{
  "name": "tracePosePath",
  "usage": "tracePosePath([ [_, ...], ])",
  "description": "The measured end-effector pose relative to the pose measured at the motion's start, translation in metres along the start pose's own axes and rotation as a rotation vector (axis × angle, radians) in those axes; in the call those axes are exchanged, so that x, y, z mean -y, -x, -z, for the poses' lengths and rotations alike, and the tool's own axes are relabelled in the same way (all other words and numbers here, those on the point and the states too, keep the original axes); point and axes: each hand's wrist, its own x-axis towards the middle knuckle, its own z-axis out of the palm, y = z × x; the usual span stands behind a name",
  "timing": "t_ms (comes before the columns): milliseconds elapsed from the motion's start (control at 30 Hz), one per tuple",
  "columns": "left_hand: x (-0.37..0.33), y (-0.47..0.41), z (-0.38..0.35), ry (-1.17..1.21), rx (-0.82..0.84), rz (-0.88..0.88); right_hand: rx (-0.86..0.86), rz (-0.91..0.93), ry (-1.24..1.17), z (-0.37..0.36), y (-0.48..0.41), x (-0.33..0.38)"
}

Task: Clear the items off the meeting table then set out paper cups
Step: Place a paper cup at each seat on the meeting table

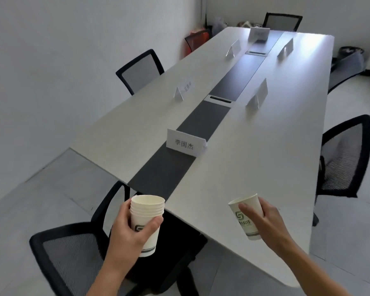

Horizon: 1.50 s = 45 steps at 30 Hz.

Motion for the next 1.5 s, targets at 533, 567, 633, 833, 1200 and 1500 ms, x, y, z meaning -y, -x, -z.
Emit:
tracePosePath([
  [533, 0.001, -0.199, -0.007, -0.019, 0.048, 0.084, -0.132, -0.012, 0.129, -0.044, -0.3, 0.044],
  [567, 0.004, -0.202, -0.008, -0.034, 0.036, 0.099, -0.132, -0.022, 0.135, -0.048, -0.322, 0.041],
  [633, 0.007, -0.209, -0.009, -0.055, 0.017, 0.146, -0.138, -0.043, 0.144, -0.059, -0.362, 0.034],
  [833, 0.017, -0.234, -0.014, -0.142, 0.001, 0.257, -0.083, -0.038, 0.232, -0.092, -0.442, 0.003],
  [1200, 0.021, -0.261, -0.038, -0.161, 0.086, 0.288, -0.074, -0.048, 0.308, -0.104, -0.447, -0.028],
  [1500, -0.001, -0.263, -0.024, -0.149, 0.178, 0.143, -0.151, -0.068, 0.434, -0.073, -0.385, 0.008],
])
